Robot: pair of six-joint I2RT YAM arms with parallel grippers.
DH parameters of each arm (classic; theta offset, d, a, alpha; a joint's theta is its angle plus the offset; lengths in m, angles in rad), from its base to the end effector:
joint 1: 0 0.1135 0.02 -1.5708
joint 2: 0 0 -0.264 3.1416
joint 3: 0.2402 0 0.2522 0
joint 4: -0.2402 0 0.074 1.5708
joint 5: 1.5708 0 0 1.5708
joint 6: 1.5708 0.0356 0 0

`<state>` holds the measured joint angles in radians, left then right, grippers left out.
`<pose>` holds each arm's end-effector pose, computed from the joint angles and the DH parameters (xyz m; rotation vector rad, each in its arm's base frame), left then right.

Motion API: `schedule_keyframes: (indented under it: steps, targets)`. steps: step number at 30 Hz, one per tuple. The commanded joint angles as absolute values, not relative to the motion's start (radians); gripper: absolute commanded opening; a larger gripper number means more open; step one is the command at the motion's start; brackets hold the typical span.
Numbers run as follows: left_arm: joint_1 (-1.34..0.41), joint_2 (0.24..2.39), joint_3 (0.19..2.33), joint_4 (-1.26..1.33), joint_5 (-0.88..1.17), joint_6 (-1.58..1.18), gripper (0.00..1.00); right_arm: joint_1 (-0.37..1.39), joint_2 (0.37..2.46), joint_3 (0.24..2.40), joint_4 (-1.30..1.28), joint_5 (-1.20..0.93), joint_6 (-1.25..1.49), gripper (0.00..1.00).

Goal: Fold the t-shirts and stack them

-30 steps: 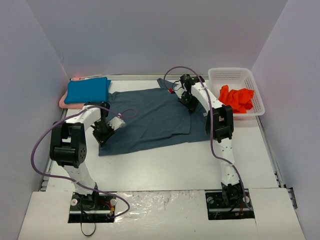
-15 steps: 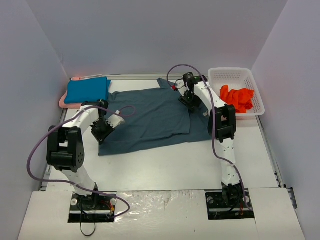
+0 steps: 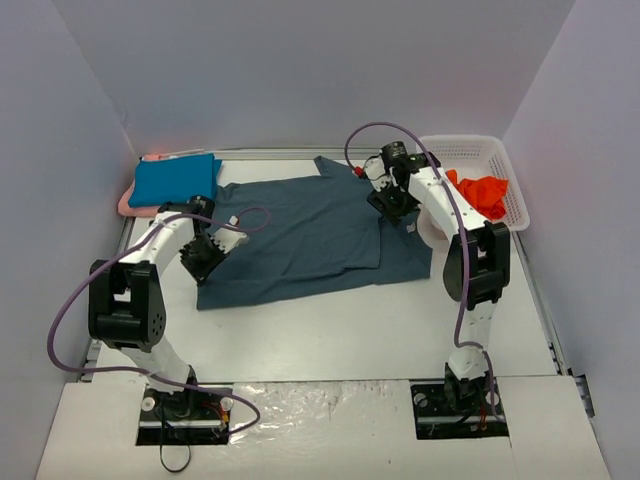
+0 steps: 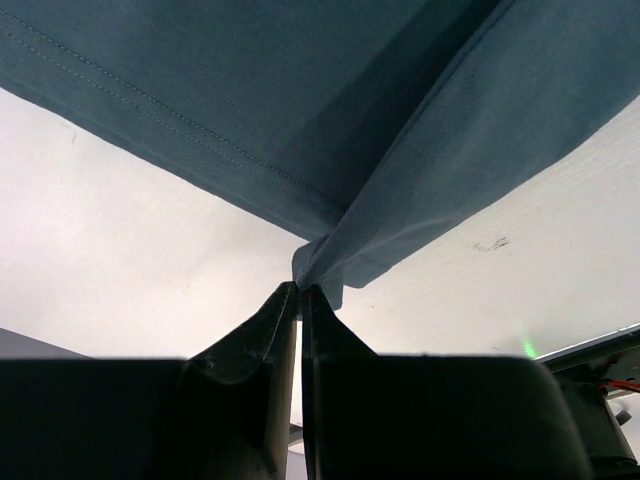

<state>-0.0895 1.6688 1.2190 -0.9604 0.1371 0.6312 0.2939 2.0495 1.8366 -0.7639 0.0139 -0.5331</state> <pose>0.3083 -0.0326 0.2159 1.0546 2.7525 -0.1315 0.4357 0.1313 0.2639 -1.0201 2.3384 -0.1108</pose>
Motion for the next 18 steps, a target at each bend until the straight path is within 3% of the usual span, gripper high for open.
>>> schedule_keyframes:
  steps: [1,18]
  targets:
    - [-0.081,1.623,1.220,-0.977,0.129,0.615,0.02,0.290,2.014,1.769,-0.762,0.015,-0.531,0.50]
    - [-0.029,1.652,1.200,-0.951,0.140,0.577,0.02,0.290,2.013,1.640,-0.707,0.012,-0.514,0.51]
